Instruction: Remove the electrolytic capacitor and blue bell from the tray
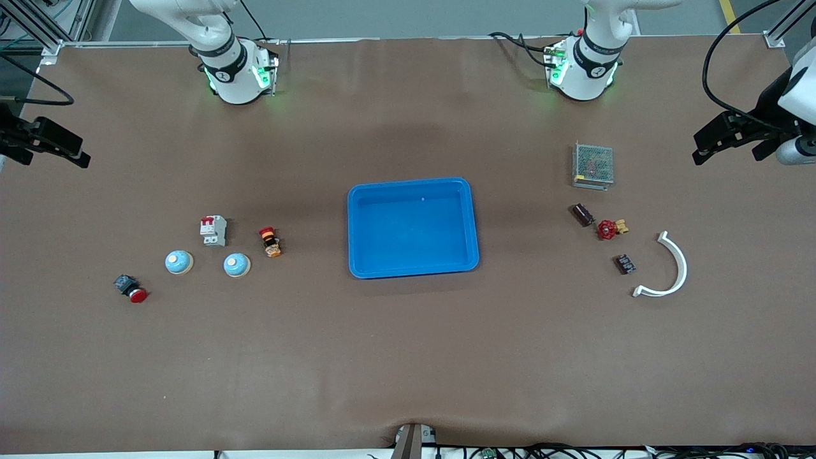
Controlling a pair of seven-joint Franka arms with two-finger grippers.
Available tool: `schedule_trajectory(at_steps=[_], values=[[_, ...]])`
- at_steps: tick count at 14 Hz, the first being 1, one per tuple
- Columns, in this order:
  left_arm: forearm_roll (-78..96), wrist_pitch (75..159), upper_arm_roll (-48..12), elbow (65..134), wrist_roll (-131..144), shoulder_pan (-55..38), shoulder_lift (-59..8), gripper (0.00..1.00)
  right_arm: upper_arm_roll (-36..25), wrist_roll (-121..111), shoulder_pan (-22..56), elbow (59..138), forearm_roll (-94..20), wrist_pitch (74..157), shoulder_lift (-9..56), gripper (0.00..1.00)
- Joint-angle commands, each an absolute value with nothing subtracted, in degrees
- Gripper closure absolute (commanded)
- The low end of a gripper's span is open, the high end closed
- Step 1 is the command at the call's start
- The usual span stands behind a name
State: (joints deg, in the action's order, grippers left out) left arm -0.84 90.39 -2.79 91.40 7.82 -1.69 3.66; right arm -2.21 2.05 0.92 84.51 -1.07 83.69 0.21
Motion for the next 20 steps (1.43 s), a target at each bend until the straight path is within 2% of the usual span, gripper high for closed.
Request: schedule_trajectory(at_steps=[1,20], values=[[0.0,90.53,-2.72,91.49,7.21,-1.58,3.96,0.0,-1.93,-1.13,0.97,83.23,-0.26,82.27,0.7,0.0],[-0.44,90.44,-2.81,91.76,7.12,-1.76,3.78,0.0,-1.93,-1.41,1.05,83.41,-0.79,82.79,0.7,0.0]])
